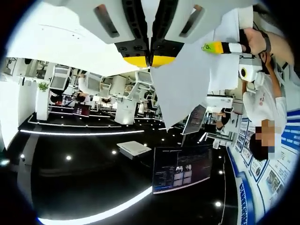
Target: Organize the stack of printing papers by aligning and flattening the scattered papers on the table
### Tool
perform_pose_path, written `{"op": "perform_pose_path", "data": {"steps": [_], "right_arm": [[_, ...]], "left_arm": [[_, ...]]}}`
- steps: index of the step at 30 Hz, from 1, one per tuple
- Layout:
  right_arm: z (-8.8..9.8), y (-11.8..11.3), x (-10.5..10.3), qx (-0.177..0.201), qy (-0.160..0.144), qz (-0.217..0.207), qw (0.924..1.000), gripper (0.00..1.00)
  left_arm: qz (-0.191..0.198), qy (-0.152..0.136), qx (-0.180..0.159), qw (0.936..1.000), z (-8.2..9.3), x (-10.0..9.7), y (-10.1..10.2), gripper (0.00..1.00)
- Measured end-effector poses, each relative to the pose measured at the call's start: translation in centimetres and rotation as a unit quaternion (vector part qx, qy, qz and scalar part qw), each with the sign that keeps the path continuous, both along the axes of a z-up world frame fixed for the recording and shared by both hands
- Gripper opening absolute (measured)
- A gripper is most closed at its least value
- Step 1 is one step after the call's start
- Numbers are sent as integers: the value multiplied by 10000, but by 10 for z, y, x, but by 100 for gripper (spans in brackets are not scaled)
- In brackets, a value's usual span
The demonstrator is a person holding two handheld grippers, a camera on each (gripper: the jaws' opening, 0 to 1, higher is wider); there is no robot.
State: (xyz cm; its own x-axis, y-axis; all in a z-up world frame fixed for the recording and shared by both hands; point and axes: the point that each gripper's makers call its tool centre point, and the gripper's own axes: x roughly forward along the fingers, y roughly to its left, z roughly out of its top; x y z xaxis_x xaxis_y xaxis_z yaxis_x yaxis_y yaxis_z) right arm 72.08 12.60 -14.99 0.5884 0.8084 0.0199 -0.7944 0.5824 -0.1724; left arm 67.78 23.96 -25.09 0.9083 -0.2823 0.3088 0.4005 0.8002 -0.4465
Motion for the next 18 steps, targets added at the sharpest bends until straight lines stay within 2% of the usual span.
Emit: {"op": "perform_pose_path", "data": {"steps": [6,18], "right_arm": [[-2,5,-2,58,137,84,9999,0],[1,20,-8,45,220,206,9995,0]], "left_arm": [[-30,-5,-64,10000,1,0,0,17],[-47,-18,-27,10000,2,0,-2,20]]}}
